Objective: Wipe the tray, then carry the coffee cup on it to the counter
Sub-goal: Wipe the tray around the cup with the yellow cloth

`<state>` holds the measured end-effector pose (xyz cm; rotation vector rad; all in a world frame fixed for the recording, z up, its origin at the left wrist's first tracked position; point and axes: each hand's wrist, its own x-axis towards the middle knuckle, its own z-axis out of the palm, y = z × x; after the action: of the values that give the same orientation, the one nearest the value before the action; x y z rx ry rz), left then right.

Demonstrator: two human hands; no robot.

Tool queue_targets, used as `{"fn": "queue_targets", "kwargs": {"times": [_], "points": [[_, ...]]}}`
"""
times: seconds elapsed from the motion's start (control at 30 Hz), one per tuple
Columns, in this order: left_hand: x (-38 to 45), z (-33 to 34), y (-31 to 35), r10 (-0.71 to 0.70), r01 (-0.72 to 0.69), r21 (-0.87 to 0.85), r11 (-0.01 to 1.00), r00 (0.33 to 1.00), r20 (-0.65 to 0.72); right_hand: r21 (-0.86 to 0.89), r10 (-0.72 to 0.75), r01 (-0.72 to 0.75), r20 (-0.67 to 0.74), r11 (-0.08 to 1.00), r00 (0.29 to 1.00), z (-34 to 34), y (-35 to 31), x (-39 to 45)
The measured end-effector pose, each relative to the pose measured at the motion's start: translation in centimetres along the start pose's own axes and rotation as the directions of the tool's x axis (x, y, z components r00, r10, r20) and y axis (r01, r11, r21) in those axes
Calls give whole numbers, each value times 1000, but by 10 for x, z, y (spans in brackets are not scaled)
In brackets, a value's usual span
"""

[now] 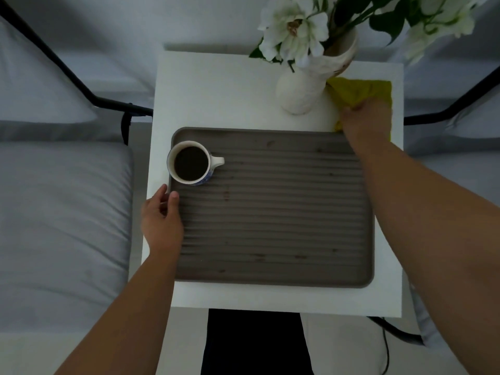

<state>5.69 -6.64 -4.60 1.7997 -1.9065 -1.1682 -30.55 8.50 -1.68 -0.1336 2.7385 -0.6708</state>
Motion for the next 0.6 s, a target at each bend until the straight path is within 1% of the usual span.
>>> {"fn": "queue_targets", "kwargs": {"times": [0.07,0.13,0.2,0.23,0.3,0.33,0.37,0.43,0.47,0.53,0.57,0.6], "points": [[1,0,0,8,-8,11,1000,1000,3,125,34,-18,-135,992,990,-14,2,-5],[0,-1,0,20,-21,22,1000,1000,13,246,85,-9,-301,969,950,-30,2,-11],[0,-2,-1,33,-33,36,999,999,22,349,80,98,-460,932,884,-45,0,-19],[0,-2,-2,32,-33,47,998,999,27,386,74,152,-511,910,856,-53,-1,-23],[-1,-4,-2,25,-28,72,997,999,34,442,42,263,-570,858,821,-69,-3,-36],[-2,-4,-1,25,-28,86,996,999,37,447,3,317,-583,837,813,-75,-2,-45],[-2,-5,0,29,-33,98,995,999,41,432,-46,357,-584,828,811,-79,-2,-57],[-2,-5,1,41,-47,107,993,998,56,379,-144,380,-523,844,840,-75,-1,-82],[-2,-6,1,42,-48,109,993,997,59,355,-188,370,-452,858,872,-68,-1,-96],[-3,-5,0,45,-51,115,992,997,57,297,-281,351,-255,888,925,-39,-3,-121],[-4,-4,0,49,-55,114,992,997,54,261,-349,378,-151,888,925,-20,-6,-133],[-4,-4,0,48,-53,113,992,998,51,232,-431,431,-51,872,901,0,-8,-142]]}}
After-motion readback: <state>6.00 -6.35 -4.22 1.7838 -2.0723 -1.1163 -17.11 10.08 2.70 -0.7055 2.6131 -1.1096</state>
